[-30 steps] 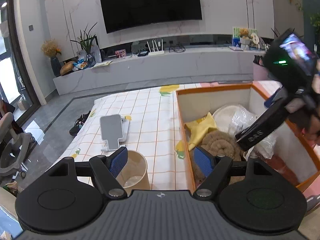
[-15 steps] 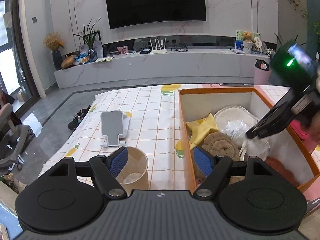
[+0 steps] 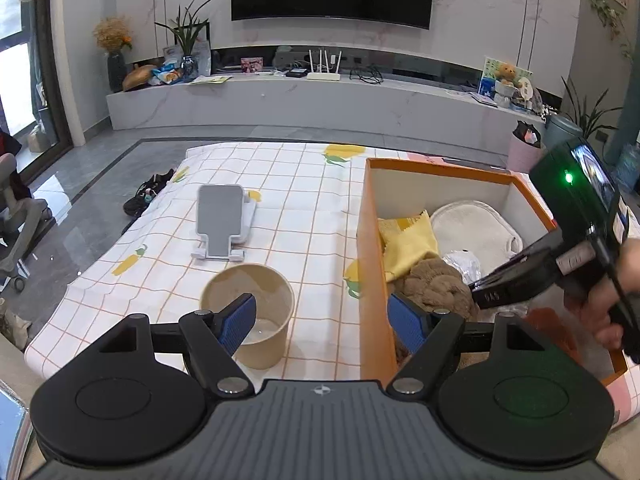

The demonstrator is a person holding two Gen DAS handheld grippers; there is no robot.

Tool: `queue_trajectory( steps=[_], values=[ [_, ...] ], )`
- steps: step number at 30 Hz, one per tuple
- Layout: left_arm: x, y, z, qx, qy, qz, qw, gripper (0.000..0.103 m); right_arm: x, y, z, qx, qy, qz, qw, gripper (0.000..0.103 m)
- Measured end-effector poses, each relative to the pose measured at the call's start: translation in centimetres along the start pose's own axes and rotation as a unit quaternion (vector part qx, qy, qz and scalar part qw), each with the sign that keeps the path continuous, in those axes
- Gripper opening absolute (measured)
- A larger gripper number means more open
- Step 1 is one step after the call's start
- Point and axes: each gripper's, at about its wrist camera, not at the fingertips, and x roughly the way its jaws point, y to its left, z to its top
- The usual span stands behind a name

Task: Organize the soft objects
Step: 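Drop the yellow cloth with left while right lowers the bundle into the box, then open the right gripper and withdraw both tools from the orange box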

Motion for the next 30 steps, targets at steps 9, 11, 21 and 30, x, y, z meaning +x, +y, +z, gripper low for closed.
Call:
queue_trajectory(
  steps=[9, 11, 21, 30],
  values=[
    [-1.1, -1.2, 0.0, 0.032, -0.033, 0.036, 0.9983, 0.087, -1.3, 1.6, -0.9, -0.023, -0.026, -0.020, 0.999, 0.002],
    [-1.3, -1.4, 0.2, 0.028, -0.040, 0.045, 0.9978, 0.087, -2.2, 1.5, -1.2, -0.013, -0.035, -0.020, 0.999, 0.007],
    [-4.7, -2.3, 1.2, 0.006, -0.091, 0.020, 0.9956, 0.088, -8.7, 1.7, -2.7, 0.011, -0.123, -0.036, 0.992, 0.056],
    [-11.1, -4.9, 1.3, 0.023, -0.207, 0.016, 0.9779, 0.093, -17.9, 3.9, -8.2, 0.042, -0.261, -0.032, 0.964, 0.072]
  ],
)
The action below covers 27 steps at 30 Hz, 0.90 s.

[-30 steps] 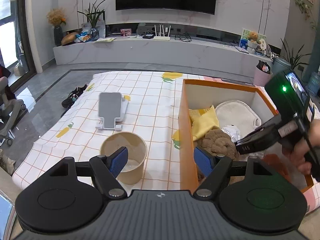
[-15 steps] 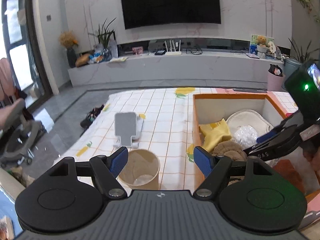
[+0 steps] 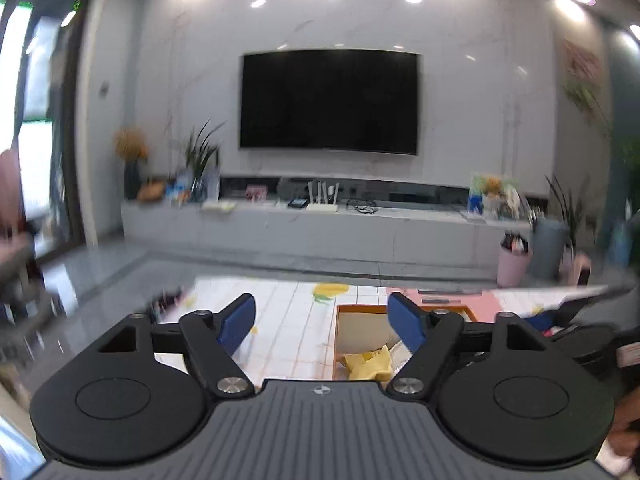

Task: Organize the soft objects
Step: 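Open the right gripper and withdraw both tools from the orange box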

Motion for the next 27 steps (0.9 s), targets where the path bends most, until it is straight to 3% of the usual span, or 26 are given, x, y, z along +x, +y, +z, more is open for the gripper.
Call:
queue_trajectory(
  steps=[4, 7, 10, 15, 18, 20, 24, 27],
  values=[
    [-3.3, -3.2, 0.1, 0.042, -0.054, 0.011, 0.9976, 0.102, -5.9, 0.0, -2.4, 0.017, -0.083, -0.049, 0.995, 0.083],
    [-5.7, -6.1, -0.6, 0.059, -0.073, 0.005, 0.9955, 0.103, -9.5, -0.1, -4.5, 0.033, -0.098, -0.078, 0.992, 0.085],
    [-7.2, -8.3, -2.0, 0.046, -0.069, -0.020, 0.9964, 0.103, -13.0, -0.5, -6.9, 0.049, -0.105, -0.082, 0.990, 0.089],
    [-8.1, -10.8, -4.8, 0.049, -0.047, -0.054, 0.9963, 0.103, -17.6, -0.6, -11.6, 0.057, -0.113, -0.122, 0.984, 0.091],
    [-8.6, -11.5, -6.3, 0.032, -0.042, -0.069, 0.9962, 0.103, -18.9, -0.8, -13.8, 0.066, -0.118, -0.131, 0.982, 0.091],
    [-9.1, -11.3, -7.1, 0.018, -0.059, -0.073, 0.9955, 0.103, -19.2, -1.0, -15.0, 0.077, -0.125, -0.136, 0.980, 0.091],
    [-8.9, -12.4, -8.1, 0.062, -0.072, -0.077, 0.9924, 0.103, -18.8, -1.9, -16.7, 0.106, -0.124, -0.131, 0.978, 0.091],
    [-8.6, -13.0, -8.8, 0.060, -0.060, -0.085, 0.9927, 0.103, -18.5, -1.9, -17.7, 0.095, -0.120, -0.140, 0.978, 0.091]
  ],
)
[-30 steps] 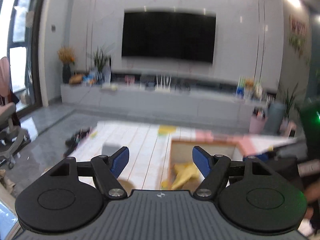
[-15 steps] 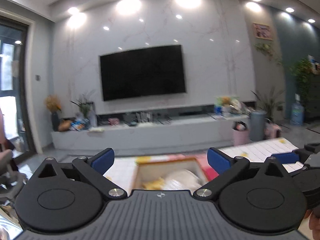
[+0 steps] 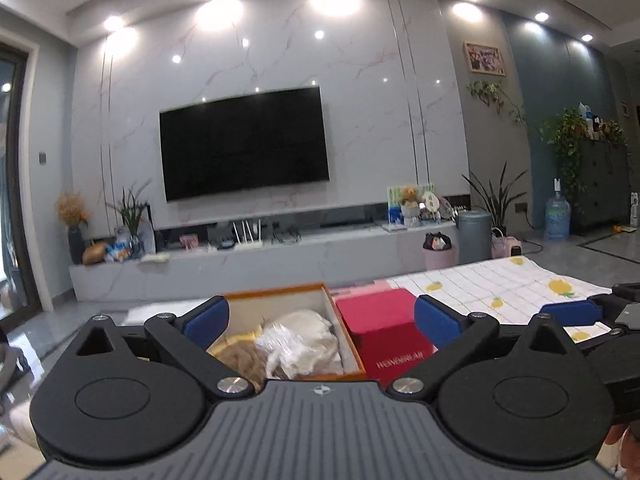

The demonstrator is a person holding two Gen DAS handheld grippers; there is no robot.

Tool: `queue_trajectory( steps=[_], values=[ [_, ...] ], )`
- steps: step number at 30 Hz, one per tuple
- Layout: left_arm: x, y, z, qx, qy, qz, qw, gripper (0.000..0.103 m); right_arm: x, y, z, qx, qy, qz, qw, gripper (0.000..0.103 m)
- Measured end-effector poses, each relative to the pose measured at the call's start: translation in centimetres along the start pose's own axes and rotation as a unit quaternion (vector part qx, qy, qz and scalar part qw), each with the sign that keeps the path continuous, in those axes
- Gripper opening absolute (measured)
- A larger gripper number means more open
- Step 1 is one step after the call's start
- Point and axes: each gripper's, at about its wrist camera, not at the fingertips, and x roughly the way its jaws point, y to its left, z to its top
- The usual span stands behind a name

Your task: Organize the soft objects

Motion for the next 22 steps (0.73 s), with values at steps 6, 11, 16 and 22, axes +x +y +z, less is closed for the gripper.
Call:
queue_trajectory(
  steps=[6, 11, 16, 22],
  values=[
    [0.2, -1.0, -1.3, -0.003, 0.023, -0.008, 0.9997, 0.103, 0.4, -0.1, -1.4, -0.016, 0.008, -0.016, 1.000, 0.091],
    [-0.1, -1.4, -1.8, 0.000, 0.032, -0.007, 0.9995, 0.103, 0.6, -0.4, -2.0, -0.013, 0.020, -0.015, 1.000, 0.091],
    [-0.3, -1.4, -1.9, -0.002, 0.033, -0.006, 0.9994, 0.103, 0.6, -0.4, -2.2, -0.011, 0.023, -0.013, 1.000, 0.091],
    [-0.5, -1.4, -2.1, -0.004, 0.036, -0.003, 0.9993, 0.103, 0.7, -0.4, -2.3, -0.012, 0.023, -0.017, 1.000, 0.091]
  ],
)
